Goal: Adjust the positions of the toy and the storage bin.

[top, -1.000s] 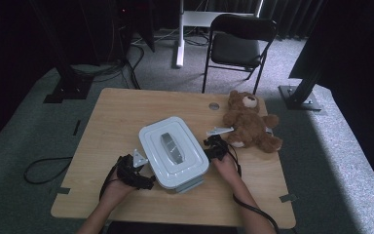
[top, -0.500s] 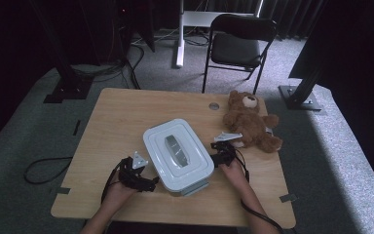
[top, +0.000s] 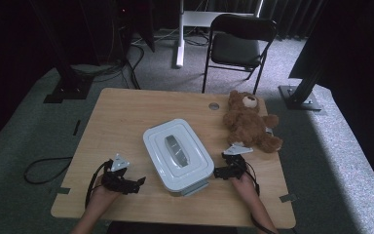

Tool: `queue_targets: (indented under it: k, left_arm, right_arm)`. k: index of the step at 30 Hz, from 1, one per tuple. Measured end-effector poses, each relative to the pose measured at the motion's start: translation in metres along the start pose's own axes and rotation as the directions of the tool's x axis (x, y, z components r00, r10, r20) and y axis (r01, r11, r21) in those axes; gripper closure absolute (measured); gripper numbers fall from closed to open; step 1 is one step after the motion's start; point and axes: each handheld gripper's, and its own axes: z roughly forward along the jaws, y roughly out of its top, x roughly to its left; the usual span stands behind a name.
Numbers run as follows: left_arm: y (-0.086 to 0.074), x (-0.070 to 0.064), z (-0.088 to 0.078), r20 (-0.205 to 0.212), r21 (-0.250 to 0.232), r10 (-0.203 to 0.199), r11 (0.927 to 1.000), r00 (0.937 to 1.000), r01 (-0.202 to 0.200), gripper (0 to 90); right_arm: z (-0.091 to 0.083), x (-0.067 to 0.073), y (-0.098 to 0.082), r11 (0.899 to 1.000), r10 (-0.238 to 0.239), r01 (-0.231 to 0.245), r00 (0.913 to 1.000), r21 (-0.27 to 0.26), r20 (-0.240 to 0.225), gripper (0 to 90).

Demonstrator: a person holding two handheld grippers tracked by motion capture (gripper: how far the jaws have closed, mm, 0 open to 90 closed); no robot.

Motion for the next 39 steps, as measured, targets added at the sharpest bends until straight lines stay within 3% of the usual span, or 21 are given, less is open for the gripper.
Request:
queue_targets:
  k: [2,7,12,14,17,22,27,29,32,33,35,37,39]
  left_arm:
    - [-0.001,0.003,-0.007,-0.003,-0.015,-0.007,0.9999,1.0,0.007,0.9]
    - [0.004,0.008,-0.025,-0.041,-0.057,-0.008,0.9984,0.9991,0.005,0.9]
    - [0.018,0.005,-0.041,-0.026,-0.056,-0.03,0.998,0.9992,0.028,0.8]
    - [0.024,0.0,-0.047,-0.042,-0.056,-0.03,0.9981,0.9987,0.028,0.9]
    - [0.032,-0.006,-0.056,0.01,-0.089,-0.016,0.9959,0.9998,0.017,0.9]
    - [0.048,-0.02,-0.064,0.024,-0.118,0.024,0.9928,0.9994,-0.021,0.9]
    - [0.062,-0.028,-0.066,0.044,-0.14,0.035,0.9897,0.9985,-0.028,0.9]
    - [0.067,-0.03,-0.065,0.051,-0.149,0.041,0.9883,0.9978,-0.033,0.9]
    - [0.074,-0.035,-0.062,0.071,-0.152,0.052,0.9875,0.9961,-0.041,0.9]
    - [0.076,-0.037,-0.061,0.078,-0.149,0.058,0.9878,0.9952,-0.046,0.9]
    - [0.081,-0.042,-0.059,0.09,-0.149,0.072,0.9871,0.9934,-0.058,0.9]
    - [0.086,-0.047,-0.056,0.101,-0.147,0.088,0.9865,0.991,-0.072,0.9]
    - [0.09,-0.052,-0.053,0.124,-0.144,0.092,0.9868,0.988,-0.074,0.9]
  right_arm:
    - [-0.007,-0.002,-0.005,1.0,0.003,-0.003,0.9997,0.001,0.026,12.7]
    - [-0.022,-0.008,-0.018,0.999,0.038,-0.038,0.9987,0.002,0.033,12.6]
    - [-0.033,-0.011,-0.031,0.999,0.035,-0.036,0.9977,0.023,0.058,12.6]
    - [-0.037,-0.013,-0.036,0.999,0.043,-0.045,0.9968,0.027,0.067,12.6]
    - [-0.046,-0.018,-0.044,0.998,0.059,-0.061,0.9939,0.024,0.093,12.6]
    - [-0.053,-0.025,-0.051,0.997,0.074,-0.077,0.9891,0.018,0.127,12.6]
    - [-0.064,-0.034,-0.06,0.993,0.115,-0.118,0.9777,0.005,0.175,12.6]
    - [-0.065,-0.035,-0.061,0.993,0.115,-0.118,0.9775,0.006,0.177,12.6]
    - [-0.068,-0.036,-0.063,0.995,0.097,-0.099,0.9693,0.001,0.226,12.9]
    - [-0.069,-0.038,-0.063,0.994,0.105,-0.107,0.9644,-0.005,0.243,12.9]
    - [-0.072,-0.042,-0.063,0.99,0.138,-0.14,0.9447,-0.016,0.297,13.0]
    - [-0.072,-0.048,-0.066,0.983,0.177,-0.182,0.9371,-0.013,0.301,13.0]
    - [-0.072,-0.049,-0.067,0.983,0.179,-0.185,0.9365,-0.009,0.301,13.0]
